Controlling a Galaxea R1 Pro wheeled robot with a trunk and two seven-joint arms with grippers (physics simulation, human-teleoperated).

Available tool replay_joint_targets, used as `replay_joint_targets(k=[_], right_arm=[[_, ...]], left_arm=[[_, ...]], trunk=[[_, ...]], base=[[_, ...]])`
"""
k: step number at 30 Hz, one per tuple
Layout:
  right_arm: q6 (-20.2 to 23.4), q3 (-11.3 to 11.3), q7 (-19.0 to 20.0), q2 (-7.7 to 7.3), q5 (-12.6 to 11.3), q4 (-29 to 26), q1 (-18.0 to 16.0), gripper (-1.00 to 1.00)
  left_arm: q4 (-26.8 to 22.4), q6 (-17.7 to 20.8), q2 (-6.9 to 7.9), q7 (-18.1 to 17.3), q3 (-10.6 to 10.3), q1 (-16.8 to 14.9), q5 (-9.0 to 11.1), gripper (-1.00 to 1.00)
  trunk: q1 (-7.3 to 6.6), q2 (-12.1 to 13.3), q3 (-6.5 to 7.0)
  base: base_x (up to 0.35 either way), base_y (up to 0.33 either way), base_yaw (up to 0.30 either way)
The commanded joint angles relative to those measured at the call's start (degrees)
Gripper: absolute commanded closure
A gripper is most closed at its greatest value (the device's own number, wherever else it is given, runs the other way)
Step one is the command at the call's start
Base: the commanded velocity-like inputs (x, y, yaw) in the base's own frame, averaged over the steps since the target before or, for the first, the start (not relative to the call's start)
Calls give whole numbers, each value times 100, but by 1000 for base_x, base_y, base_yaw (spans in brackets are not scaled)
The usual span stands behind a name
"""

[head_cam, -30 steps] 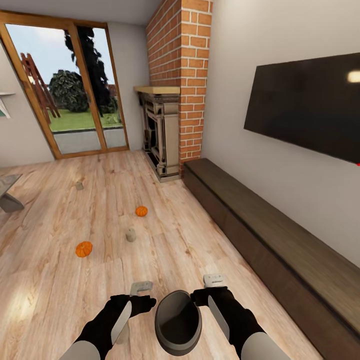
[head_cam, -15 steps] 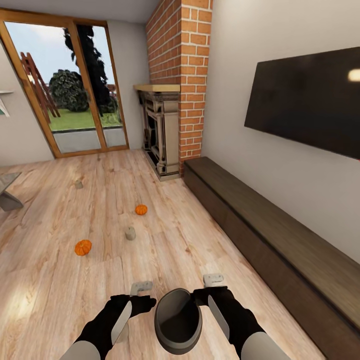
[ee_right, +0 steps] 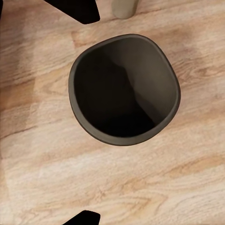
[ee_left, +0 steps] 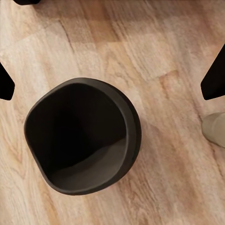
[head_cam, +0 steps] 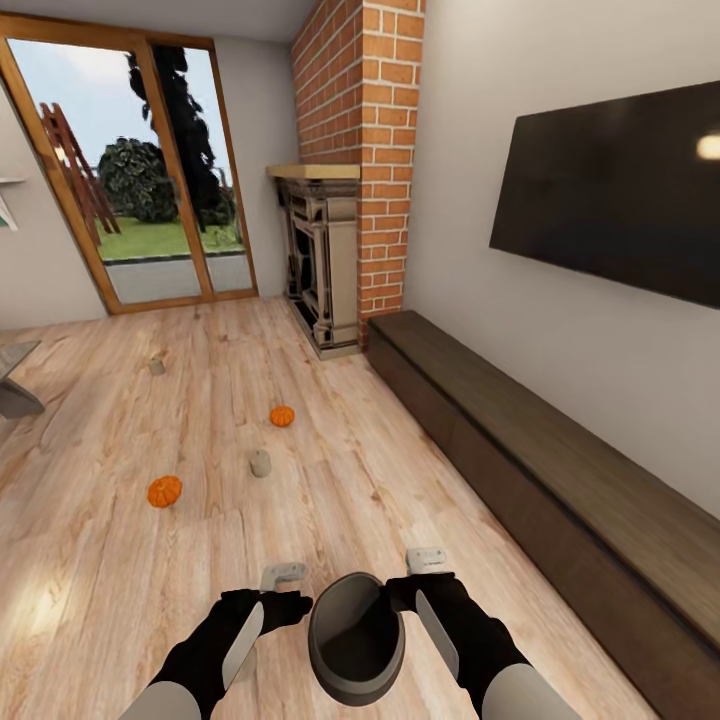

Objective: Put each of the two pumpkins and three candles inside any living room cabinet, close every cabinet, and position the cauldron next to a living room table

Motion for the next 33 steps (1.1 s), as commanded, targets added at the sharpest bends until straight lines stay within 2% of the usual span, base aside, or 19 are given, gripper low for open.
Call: replay_joint_targets(k=[1,33], right_arm=[[21,15,-54,0,-61,-7,-3,-100],[21,15,-51,0,-70,-7,-4,-100]], left_arm=[[-8,28,2,8,-11,-2,47,-100],[-8,37,3,-72,15,-2,56,-100]], trunk=[[22,-44,-24],[725,-1328,-598]], base=[[0,0,0],[0,0,0]])
